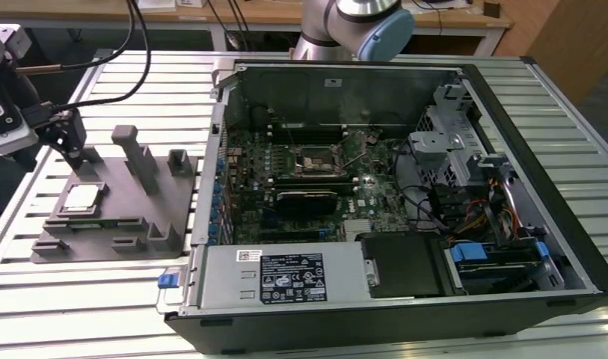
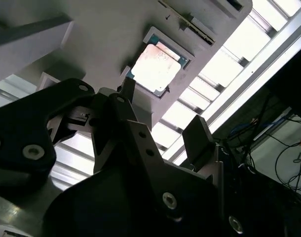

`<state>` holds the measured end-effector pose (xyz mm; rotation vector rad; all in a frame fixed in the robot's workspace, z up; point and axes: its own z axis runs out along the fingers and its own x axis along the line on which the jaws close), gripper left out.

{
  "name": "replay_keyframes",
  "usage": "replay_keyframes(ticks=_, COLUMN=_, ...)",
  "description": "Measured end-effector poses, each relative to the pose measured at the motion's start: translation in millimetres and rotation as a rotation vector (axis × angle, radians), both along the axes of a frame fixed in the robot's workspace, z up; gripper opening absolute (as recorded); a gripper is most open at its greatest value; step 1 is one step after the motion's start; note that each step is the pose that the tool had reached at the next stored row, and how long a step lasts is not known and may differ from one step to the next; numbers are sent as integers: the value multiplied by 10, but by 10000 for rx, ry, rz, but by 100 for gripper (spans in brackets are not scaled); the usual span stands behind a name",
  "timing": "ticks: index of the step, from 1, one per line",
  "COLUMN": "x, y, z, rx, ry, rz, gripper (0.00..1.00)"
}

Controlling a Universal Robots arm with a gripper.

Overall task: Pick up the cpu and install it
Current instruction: 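Pick up the cpu and move it towards the insertion slot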

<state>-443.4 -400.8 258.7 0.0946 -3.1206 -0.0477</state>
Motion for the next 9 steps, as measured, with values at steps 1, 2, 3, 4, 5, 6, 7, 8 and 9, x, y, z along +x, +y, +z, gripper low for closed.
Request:
replay_keyframes(ticks=1, x=4, y=0, z=-12, rx=0, ry=0, rz=0, gripper=66)
replay_keyframes(ticks=2, x=9, y=0, z=-25, rx=-1, ry=1, rz=0, gripper=66)
replay_keyframes(ticks=3, x=14, y=0, z=-42, rx=0, ry=0, rz=0, gripper=66)
replay_keyframes(ticks=4, x=18, y=0, z=-58, rx=-1, ry=0, rz=0, gripper=66)
replay_keyframes(ticks=5, x=24, y=0, z=-73, rx=0, ry=0, rz=1, gripper=66)
replay_keyframes(ticks=6, x=29, y=0, z=-87, rx=0, ry=-1, rz=0, gripper=66)
replay_keyframes(ticks=7, x=32, y=0, z=-103, rx=1, ry=-1, rz=0, gripper=66)
replay_keyframes(ticks=8, x=34, y=0, z=-118, rx=1, ry=0, rz=-1, gripper=66)
replay_keyframes(ticks=9, x=36, y=0, z=-134, rx=0, ry=0, rz=0, gripper=66)
